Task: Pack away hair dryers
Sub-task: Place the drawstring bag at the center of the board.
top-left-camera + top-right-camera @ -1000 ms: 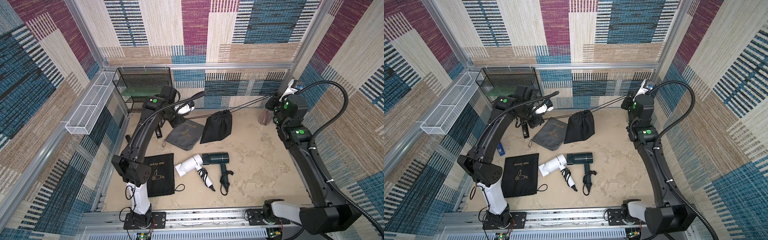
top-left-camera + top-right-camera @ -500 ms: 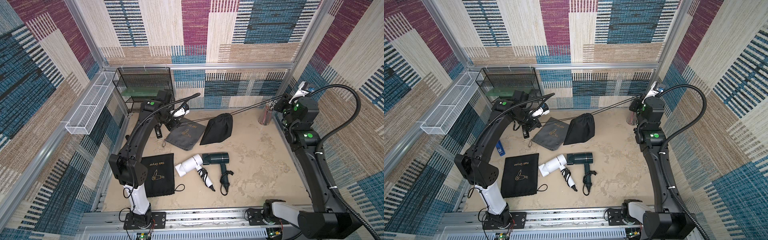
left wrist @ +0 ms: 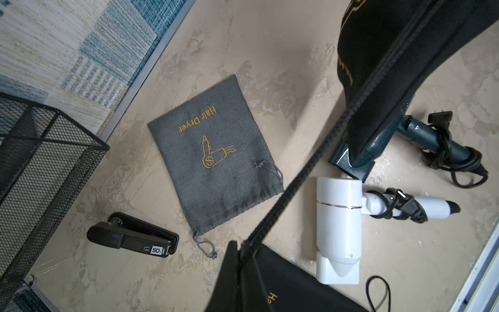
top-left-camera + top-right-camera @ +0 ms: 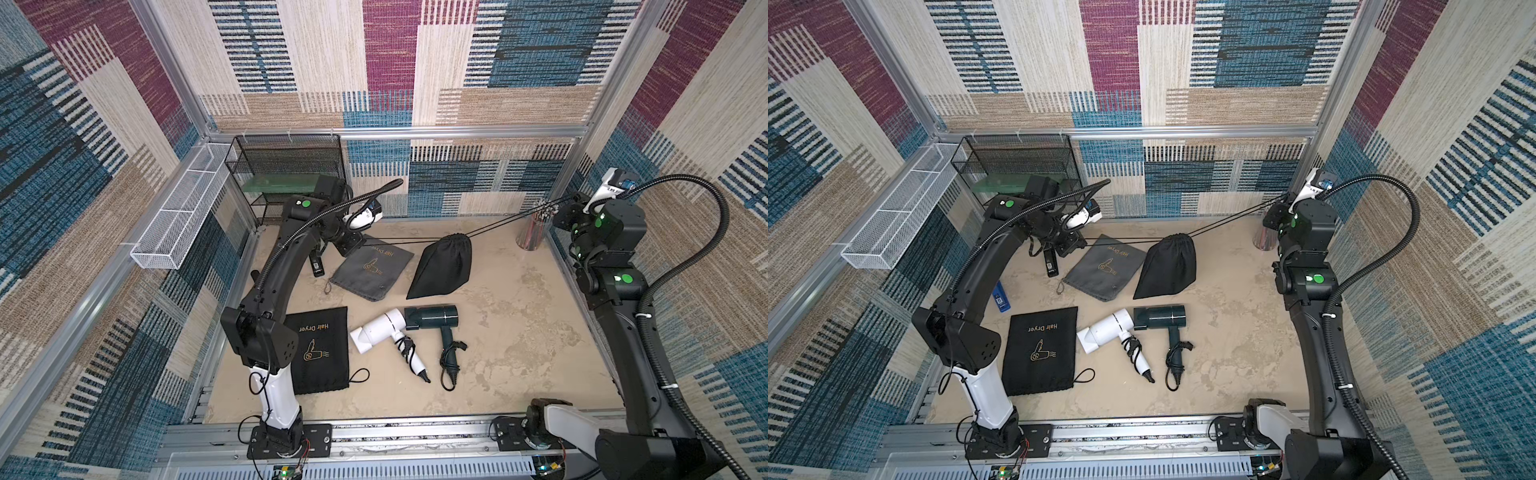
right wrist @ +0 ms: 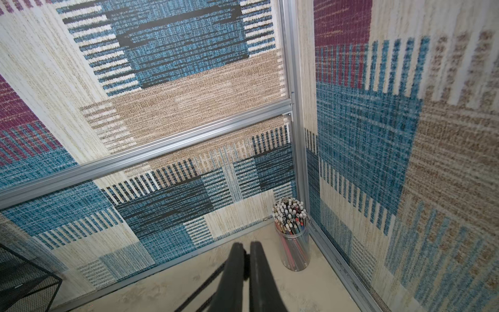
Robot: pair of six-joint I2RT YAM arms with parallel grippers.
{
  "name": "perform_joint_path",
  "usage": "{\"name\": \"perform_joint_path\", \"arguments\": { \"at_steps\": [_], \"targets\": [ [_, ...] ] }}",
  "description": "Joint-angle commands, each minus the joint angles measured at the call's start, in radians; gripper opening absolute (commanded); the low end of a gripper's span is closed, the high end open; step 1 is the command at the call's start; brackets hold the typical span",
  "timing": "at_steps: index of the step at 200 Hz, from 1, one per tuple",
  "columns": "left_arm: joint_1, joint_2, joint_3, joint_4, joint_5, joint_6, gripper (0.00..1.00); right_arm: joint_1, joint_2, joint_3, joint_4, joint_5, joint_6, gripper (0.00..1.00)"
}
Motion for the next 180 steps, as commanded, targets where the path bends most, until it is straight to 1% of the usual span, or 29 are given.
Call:
{"name": "perform_joint_path", "arguments": {
  "at_steps": [1,17,34,49,64,76,95,108,149,180],
  "targets": [
    [-0.055,0.040,0.092,-0.030,-0.045,-0.046,0.00,-0.002,-0.013,-0.003,0.078,0.031,-0.017,0.00],
    [-0.107,0.104,0.224,-0.036,-0.061,-0.067,0.00,0.007,-0.012,0.001,0.069,0.022,-0.030,0.00],
    [-0.154,0.205,0.432,-0.052,-0.092,-0.083,0.00,0.017,-0.012,0.007,0.055,0.022,-0.044,0.00],
    [-0.185,0.290,0.589,-0.051,-0.108,-0.101,0.00,0.023,-0.015,0.008,0.046,0.025,-0.058,0.00],
    [-0.209,0.352,0.682,-0.043,-0.107,-0.116,0.00,0.028,-0.016,0.007,0.033,0.022,-0.071,0.00],
    [-0.225,0.363,0.671,-0.011,-0.106,-0.131,0.00,0.033,-0.015,0.005,0.018,0.013,-0.075,0.00],
    [-0.234,0.349,0.571,0.068,-0.100,-0.166,0.00,0.057,-0.017,-0.016,-0.004,0.005,-0.080,0.00],
    [-0.235,0.353,0.531,0.099,-0.096,-0.187,0.00,0.079,-0.024,-0.047,-0.008,0.005,-0.079,0.00],
    [-0.237,0.409,0.534,0.105,-0.096,-0.224,0.00,0.183,-0.030,-0.157,-0.014,-0.006,-0.068,0.00],
    [-0.237,0.429,0.512,0.105,-0.077,-0.254,0.00,0.268,0.003,-0.251,-0.005,-0.066,-0.013,0.00]
  ]
}}
